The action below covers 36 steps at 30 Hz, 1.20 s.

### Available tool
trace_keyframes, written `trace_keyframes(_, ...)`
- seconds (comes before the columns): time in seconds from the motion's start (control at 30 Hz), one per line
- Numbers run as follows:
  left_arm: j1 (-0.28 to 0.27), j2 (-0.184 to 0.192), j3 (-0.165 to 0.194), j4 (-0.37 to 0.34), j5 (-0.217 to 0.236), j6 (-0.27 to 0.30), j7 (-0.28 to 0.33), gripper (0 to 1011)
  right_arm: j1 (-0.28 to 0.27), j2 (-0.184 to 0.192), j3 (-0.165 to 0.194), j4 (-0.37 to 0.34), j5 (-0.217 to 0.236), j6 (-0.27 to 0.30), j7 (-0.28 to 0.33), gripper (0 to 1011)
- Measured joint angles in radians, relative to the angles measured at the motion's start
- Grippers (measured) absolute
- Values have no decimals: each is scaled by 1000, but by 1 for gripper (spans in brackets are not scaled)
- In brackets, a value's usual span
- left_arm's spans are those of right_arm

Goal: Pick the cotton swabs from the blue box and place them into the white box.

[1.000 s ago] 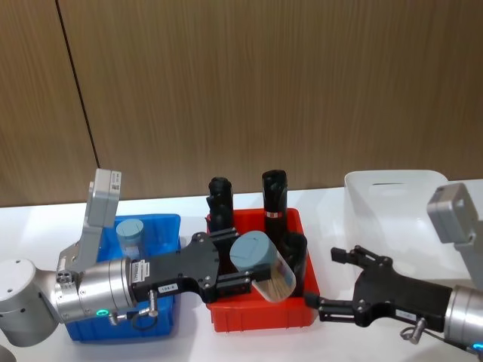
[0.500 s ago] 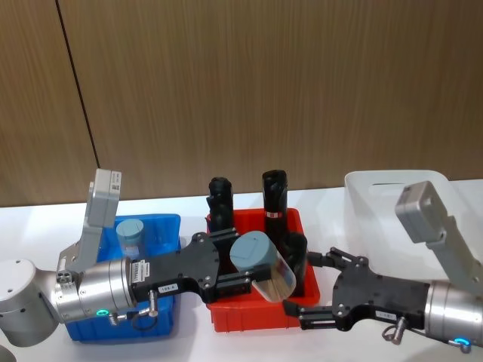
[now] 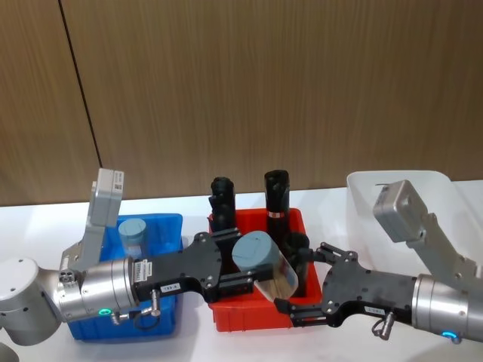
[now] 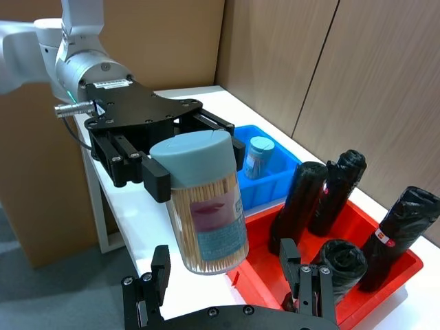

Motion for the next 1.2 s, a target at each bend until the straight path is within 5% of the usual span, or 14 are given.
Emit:
trace_keyframes(0.57, 0, 0, 0, 0, 0, 0, 0, 669, 26, -4, -34, -29, -97, -1, 2, 1002)
trace_keyframes(1.2, 0, 0, 0, 0, 0, 0, 0, 669, 60, -22, -61, -42, -140, 4, 19, 1002)
